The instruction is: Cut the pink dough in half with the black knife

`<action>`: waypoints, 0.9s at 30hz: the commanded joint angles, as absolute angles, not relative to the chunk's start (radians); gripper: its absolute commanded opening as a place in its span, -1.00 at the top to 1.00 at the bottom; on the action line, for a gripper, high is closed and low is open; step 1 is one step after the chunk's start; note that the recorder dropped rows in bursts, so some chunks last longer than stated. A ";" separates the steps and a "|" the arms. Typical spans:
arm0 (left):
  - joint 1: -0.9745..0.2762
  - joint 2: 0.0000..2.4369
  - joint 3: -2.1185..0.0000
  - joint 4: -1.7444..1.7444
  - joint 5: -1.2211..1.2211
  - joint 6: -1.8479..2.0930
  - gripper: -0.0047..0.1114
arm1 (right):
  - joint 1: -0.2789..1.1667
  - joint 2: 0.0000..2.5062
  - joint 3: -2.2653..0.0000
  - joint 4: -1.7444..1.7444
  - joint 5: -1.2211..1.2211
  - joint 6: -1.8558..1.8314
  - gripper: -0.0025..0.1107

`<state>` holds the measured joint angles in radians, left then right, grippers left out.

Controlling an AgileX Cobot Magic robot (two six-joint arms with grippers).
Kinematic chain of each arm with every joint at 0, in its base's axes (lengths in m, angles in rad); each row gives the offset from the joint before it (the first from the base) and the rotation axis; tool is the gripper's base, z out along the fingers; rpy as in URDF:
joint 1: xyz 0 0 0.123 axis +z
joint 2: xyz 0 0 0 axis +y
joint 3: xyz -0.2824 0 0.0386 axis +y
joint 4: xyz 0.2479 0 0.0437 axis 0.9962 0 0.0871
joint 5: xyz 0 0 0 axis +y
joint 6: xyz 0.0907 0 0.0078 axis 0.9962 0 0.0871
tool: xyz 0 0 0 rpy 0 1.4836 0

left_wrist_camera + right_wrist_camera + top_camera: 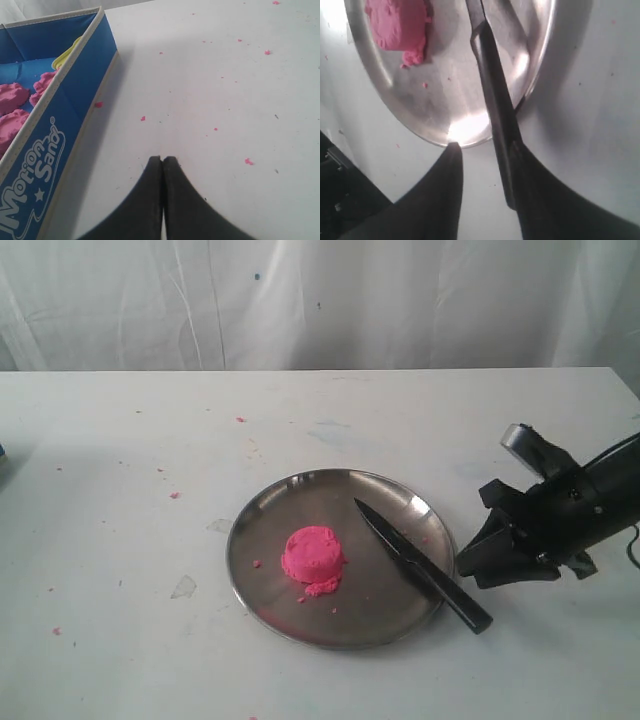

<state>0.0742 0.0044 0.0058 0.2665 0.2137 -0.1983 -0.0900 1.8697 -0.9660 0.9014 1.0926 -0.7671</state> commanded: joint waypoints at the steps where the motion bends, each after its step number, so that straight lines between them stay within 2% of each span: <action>1: 0.070 0.000 0.000 0.266 0.210 -0.199 0.92 | -0.100 1.933 -0.964 0.927 1.138 -0.809 0.41; 27: 0.070 0.000 0.000 0.266 0.210 -0.199 0.92 | -0.100 1.947 -0.934 0.925 1.092 -0.835 0.41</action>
